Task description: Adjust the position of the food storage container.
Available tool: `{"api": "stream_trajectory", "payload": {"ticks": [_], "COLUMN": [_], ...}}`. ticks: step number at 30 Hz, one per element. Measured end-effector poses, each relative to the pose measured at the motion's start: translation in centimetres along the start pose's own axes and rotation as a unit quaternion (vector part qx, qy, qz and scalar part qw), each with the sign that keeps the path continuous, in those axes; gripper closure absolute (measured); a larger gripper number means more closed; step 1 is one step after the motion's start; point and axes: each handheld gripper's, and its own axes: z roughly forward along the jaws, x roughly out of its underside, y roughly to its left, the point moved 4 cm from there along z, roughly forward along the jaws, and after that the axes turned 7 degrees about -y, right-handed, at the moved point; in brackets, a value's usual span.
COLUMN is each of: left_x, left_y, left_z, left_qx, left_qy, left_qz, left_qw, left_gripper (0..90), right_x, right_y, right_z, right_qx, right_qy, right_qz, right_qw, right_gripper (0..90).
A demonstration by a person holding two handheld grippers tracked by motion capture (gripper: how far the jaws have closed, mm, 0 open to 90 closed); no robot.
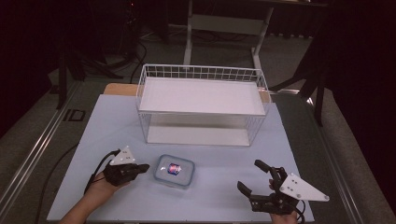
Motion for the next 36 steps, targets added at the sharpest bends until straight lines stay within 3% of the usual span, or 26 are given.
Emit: {"api": "stream_trajectory", "payload": {"ticks": [4, 9, 12, 18, 23, 27, 30, 33, 36], "left_x": [0.1, -0.1, -0.4, -1.3, -1.5, -1.5, -1.3, -1.4, -1.5], "left_y": [-0.7, -1.2, -1.7, -3.1, -4.0, -3.7, -3.4, -3.4, -3.9], "left_z": [1.1, 1.4, 1.6, 2.2, 3.0, 3.4, 3.9, 4.1, 4.4], "left_qx": [0.011, 0.026, 0.033, 0.059, 0.064, 0.036, 0.027, 0.039, 0.043], "left_qy": [0.012, 0.012, 0.014, -0.001, 0.006, 0.028, 0.040, 0.033, 0.034], "left_qz": [0.000, -0.011, -0.006, -0.012, -0.005, -0.005, -0.004, -0.014, -0.009], "left_qw": [0.9999, 0.9995, 0.9993, 0.9982, 0.9979, 0.9989, 0.9988, 0.9986, 0.9984], "left_gripper": [90.0, 90.0, 90.0, 90.0, 90.0, 90.0, 90.0, 90.0, 90.0], "right_x": [0.1, 0.1, 0.1, 0.1, 0.1, 0.1, 0.1, 0.1, 0.2], "right_y": [0.0, -0.1, 0.0, 0.2, 0.3, 0.2, 0.2, 0.2, 0.2], "right_z": [0.1, 0.1, 0.1, 0.2, 0.3, 0.2, 0.1, 0.2, 0.2], "right_qx": [-0.001, 0.001, -0.002, -0.008, -0.010, -0.010, -0.009, -0.010, -0.012], "right_qy": [0.004, 0.008, 0.006, 0.010, 0.010, 0.009, 0.009, 0.009, 0.012], "right_qz": [0.002, 0.001, 0.002, -0.002, -0.002, -0.001, -0.002, -0.001, 0.000], "right_qw": [1.0000, 1.0000, 1.0000, 0.9999, 0.9999, 0.9999, 0.9999, 0.9999, 0.9999], "right_gripper": [12.7, 12.7, 12.7, 12.8, 12.8, 12.8, 12.8, 12.8, 12.8]}}
